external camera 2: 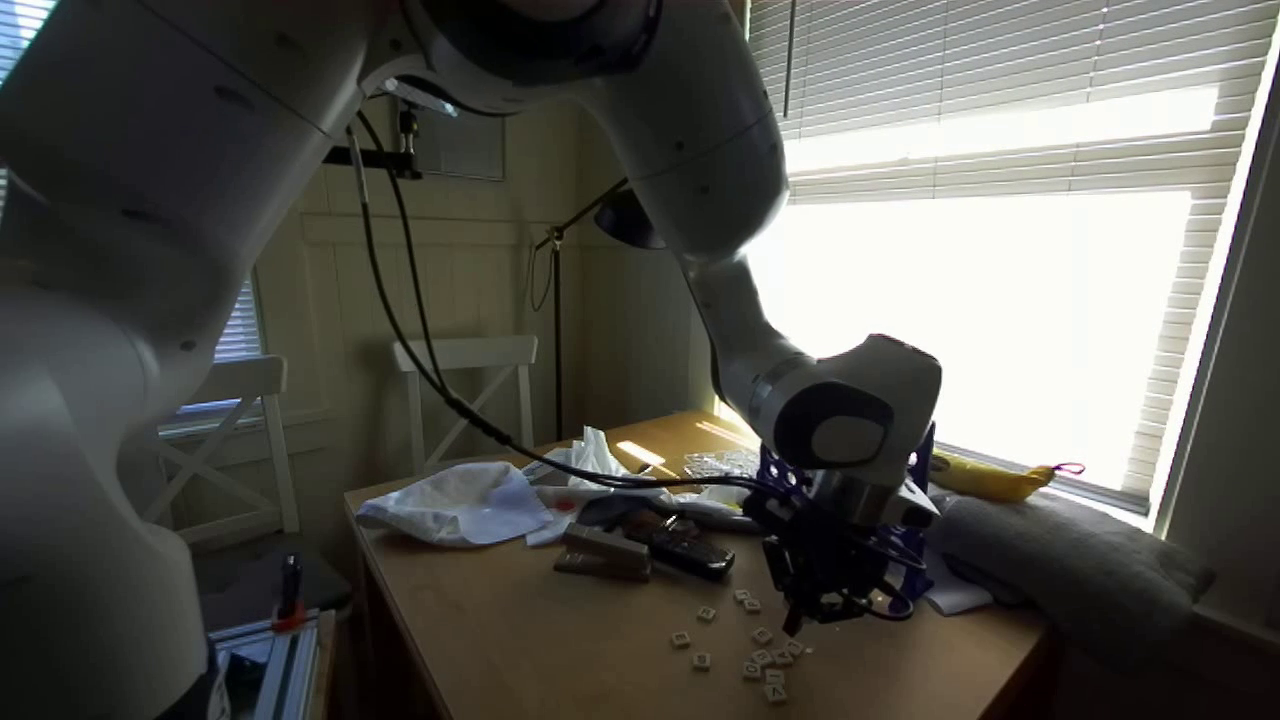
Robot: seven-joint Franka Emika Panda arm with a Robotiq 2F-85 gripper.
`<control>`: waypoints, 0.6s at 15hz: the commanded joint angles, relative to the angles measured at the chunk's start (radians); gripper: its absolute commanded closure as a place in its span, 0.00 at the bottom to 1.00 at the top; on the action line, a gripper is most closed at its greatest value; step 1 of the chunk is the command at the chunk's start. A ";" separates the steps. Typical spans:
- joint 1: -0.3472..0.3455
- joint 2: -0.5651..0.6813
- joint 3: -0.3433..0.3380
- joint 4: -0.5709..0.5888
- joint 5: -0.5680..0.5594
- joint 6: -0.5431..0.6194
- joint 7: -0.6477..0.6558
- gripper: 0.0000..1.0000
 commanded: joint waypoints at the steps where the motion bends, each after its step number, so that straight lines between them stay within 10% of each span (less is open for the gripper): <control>1: -0.025 0.028 0.023 0.029 0.015 0.013 -0.013 1.00; 9: -0.043 0.055 0.030 0.042 0.020 0.007 -0.011 1.00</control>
